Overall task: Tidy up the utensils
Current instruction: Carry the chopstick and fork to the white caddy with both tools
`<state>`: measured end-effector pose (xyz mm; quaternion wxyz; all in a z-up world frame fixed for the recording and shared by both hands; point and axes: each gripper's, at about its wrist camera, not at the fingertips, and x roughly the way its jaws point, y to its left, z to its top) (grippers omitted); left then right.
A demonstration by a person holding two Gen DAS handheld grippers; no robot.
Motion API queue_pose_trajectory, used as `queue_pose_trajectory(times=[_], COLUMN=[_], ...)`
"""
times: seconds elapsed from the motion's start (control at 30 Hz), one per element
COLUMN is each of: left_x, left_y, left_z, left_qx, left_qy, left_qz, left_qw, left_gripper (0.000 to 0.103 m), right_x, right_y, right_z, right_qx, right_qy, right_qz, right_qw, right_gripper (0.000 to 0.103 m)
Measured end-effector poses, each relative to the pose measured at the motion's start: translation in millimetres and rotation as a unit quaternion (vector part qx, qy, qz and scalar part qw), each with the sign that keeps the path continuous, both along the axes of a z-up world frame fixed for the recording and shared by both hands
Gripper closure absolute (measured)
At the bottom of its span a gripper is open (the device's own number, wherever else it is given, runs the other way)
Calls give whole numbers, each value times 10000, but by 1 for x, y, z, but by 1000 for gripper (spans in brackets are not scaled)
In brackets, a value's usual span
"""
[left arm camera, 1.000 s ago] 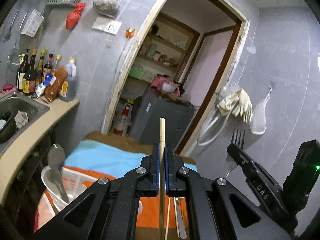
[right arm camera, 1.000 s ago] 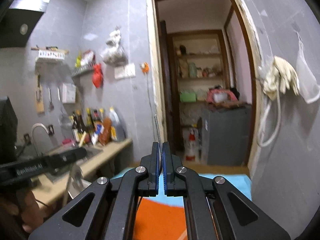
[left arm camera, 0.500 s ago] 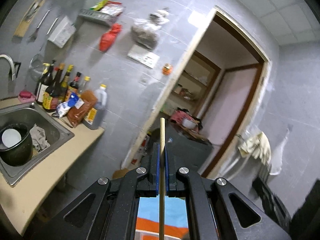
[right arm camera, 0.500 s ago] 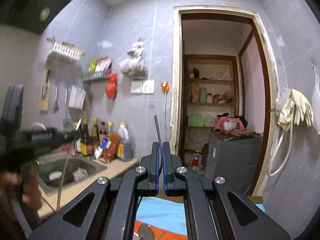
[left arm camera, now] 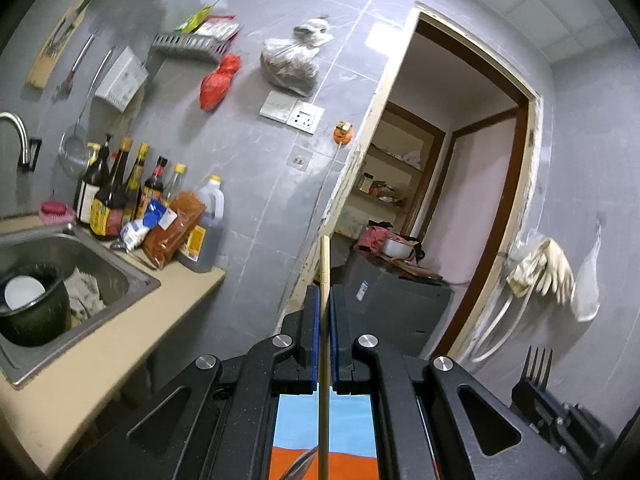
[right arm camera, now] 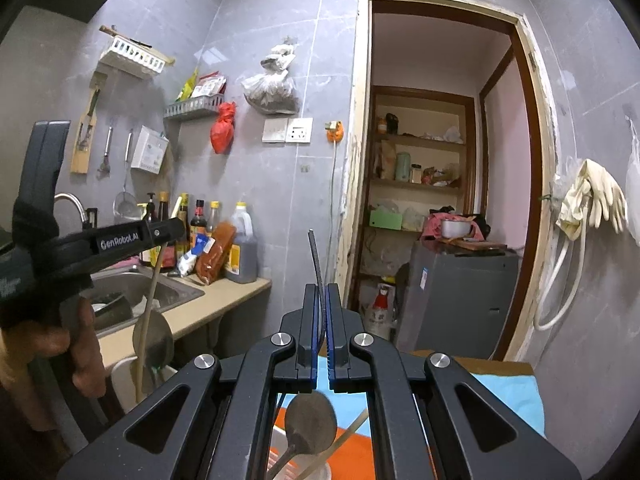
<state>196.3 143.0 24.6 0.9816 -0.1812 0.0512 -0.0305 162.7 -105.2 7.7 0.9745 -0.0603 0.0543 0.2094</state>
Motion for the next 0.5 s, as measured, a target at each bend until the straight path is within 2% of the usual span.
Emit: queue_pose_trajectory(times=[0.17,0.27,0.33,0.37,0.4,0.5], left_x=[-6,-10,-15,-17,-21,-28], left_y=[-7,-10,-11,-11,-10,-9], left_z=[-15,-15,-14,-13,-12,-7], left_qx=[163,275,311,294,222,24], left_qy=[70,251,358,398,446,566], left_qz=[-59,-219,-345,-405,-475,-604], left_qw=[9998,9991,9983,9980,9976,9966], left_gripper=[101,100,95,86,77,66], right_x=[-3,-3,-4,-5,-6,-10], right_y=[0,-3,-6,-8,-10,-17], right_z=[-7,-8,-6,-3,-2,8], right_qx=[21,67,134,195,232,387], right_qy=[8,143,220,238,248,329], right_qz=[-17,59,118,161,190,271], right_qw=[10000,9999,9996,9994,9992,9983], right_gripper=[101,97,92,88,87,85])
